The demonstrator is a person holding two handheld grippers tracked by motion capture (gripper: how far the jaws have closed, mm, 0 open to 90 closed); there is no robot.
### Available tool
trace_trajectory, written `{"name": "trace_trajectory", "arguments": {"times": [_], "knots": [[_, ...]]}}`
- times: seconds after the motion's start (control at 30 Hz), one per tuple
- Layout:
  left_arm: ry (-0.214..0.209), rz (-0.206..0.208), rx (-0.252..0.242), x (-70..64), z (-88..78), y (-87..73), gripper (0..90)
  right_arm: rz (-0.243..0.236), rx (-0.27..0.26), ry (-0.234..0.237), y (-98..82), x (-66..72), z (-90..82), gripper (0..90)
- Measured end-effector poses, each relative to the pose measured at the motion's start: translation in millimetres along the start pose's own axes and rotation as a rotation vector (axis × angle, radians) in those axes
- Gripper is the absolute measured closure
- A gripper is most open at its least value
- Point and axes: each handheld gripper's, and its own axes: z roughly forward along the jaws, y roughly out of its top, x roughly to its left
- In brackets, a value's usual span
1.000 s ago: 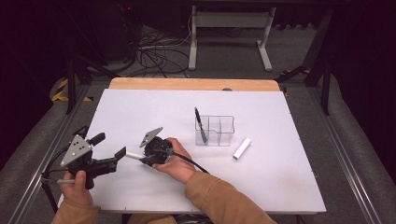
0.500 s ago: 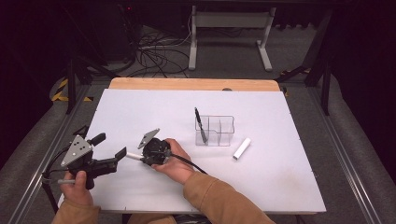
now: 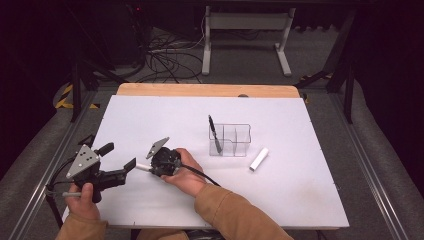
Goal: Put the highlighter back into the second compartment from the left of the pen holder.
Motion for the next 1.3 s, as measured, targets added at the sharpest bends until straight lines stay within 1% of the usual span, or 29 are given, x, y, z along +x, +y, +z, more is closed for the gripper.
{"name": "trace_trajectory", "arguments": {"times": [0.03, 0.3, 0.37, 0.47, 0.6, 0.63, 0.67, 0.7, 0.77, 0.87, 1.03, 1.07, 1.2, 1.23, 1.27, 1.3], "knots": [[-0.001, -0.001, 0.0, -0.1, 0.0, 0.0, 10.2, 0.006, -0.001, 0.001, 0.2, 0.2, 0.2, 78.5], [-0.001, 0.002, -0.002, 0.1, -0.4, 0.4, 10.2, 0.007, 0.003, 0.002, 2.0, 0.1, 1.6, 78.4], [0.0, 0.002, -0.003, 0.4, -0.6, 0.4, 10.2, 0.018, 0.003, 0.003, 2.5, 0.5, 1.7, 78.4], [0.001, 0.002, -0.004, 0.5, -0.8, 0.4, 10.2, 0.016, 0.006, 0.003, 3.1, 0.6, 2.0, 78.9], [0.002, 0.001, -0.005, 0.6, -0.8, 0.5, 10.2, -0.004, 0.016, -0.013, 4.3, 2.5, 1.9, 79.1], [0.003, 0.002, -0.006, 0.6, -1.0, 0.6, 10.2, -0.025, 0.02, -0.017, 4.3, 2.7, 1.4, 79.2], [0.004, 0.001, -0.006, 0.6, -1.2, 0.6, 10.2, -0.019, 0.015, -0.023, 4.5, 4.0, 1.4, 79.2], [0.006, 0.0, -0.007, 0.8, -1.6, 0.7, 10.2, -0.034, 0.018, -0.025, 4.5, 4.0, 0.8, 79.2], [0.009, -0.002, -0.01, 1.4, -2.5, 0.9, 10.2, -0.038, 0.019, -0.024, 4.7, 4.7, -1.7, 79.3], [0.013, -0.005, -0.015, 2.1, -3.8, 1.1, 10.2, -0.038, 0.011, -0.03, 5.2, 5.1, -9.7, 79.3], [0.019, -0.003, -0.018, 1.4, -4.3, 1.9, 10.2, -0.012, -0.023, -0.031, 4.3, 4.2, -26.1, 79.3], [0.02, -0.002, -0.021, 1.4, -4.2, 2.0, 10.2, -0.025, -0.023, -0.032, 3.7, 3.1, -30.0, 79.3], [0.019, -0.002, -0.02, 0.8, -3.7, 2.1, 10.2, -0.007, -0.05, -0.042, 1.9, 0.6, -41.8, 79.3], [0.017, 0.002, -0.017, 0.7, -3.6, 2.2, 10.2, -0.002, -0.055, -0.043, 1.5, 0.0, -44.4, 79.3], [0.015, 0.005, -0.017, 0.7, -3.6, 2.3, 10.2, 0.015, -0.061, -0.046, 1.3, -0.1, -47.2, 79.3], [0.017, 0.007, -0.016, 0.5, -3.8, 2.6, 10.2, 0.015, -0.066, -0.049, 1.1, -0.7, -48.8, 79.3]]}}
